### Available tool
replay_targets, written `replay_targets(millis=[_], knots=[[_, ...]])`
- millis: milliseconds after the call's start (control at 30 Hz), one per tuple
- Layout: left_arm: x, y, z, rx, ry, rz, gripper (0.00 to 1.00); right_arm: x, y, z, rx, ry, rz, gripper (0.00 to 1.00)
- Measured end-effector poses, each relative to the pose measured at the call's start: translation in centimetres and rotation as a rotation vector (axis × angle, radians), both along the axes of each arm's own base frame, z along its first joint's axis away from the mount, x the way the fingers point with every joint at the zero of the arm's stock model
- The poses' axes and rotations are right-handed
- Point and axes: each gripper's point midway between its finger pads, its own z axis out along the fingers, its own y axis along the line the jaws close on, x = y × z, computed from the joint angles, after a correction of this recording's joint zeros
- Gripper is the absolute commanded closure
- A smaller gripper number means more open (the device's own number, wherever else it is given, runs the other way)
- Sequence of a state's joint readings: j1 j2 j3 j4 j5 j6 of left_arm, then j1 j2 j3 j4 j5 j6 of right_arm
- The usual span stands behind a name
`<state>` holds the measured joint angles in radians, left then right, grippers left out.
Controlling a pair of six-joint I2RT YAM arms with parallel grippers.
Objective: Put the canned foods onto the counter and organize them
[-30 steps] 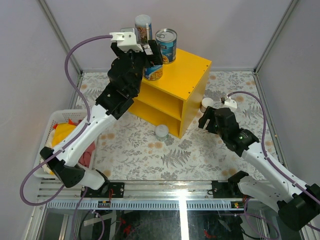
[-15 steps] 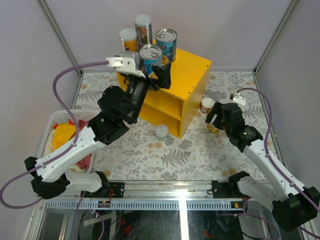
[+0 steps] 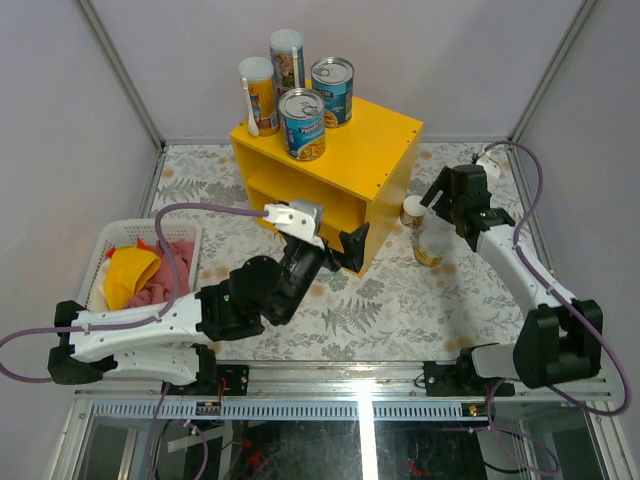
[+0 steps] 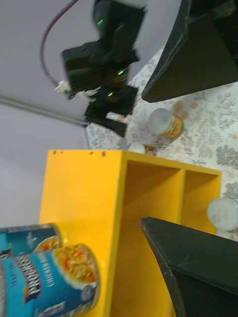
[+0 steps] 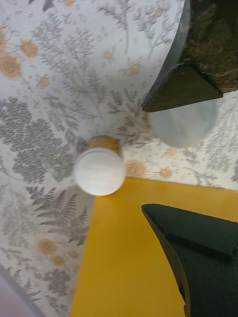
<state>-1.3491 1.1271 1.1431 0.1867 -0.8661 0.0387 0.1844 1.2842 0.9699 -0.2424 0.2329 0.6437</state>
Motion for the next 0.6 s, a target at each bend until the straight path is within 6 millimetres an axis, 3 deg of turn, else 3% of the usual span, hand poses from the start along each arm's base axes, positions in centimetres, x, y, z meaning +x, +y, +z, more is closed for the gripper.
replay_targets(millis=[133,367,600], knots=[[-1.9,-0.4,-2.1,0.024,0.017,-0.027,0.01,3.6,-0.2,-0.7,0.011,0.009,-0.013,0.18],[-4.4,-0.8,-5.4,0.056,0.026,-0.068,0.02,8.7,-0.4,-4.1,0.034,0.071,-0.015,0.18],[-5.5,-1.3,-7.3,0.078,0.026,-0.087,0.01,12.1,-1.2,-6.1,0.049,0.098,-0.010,0.20]])
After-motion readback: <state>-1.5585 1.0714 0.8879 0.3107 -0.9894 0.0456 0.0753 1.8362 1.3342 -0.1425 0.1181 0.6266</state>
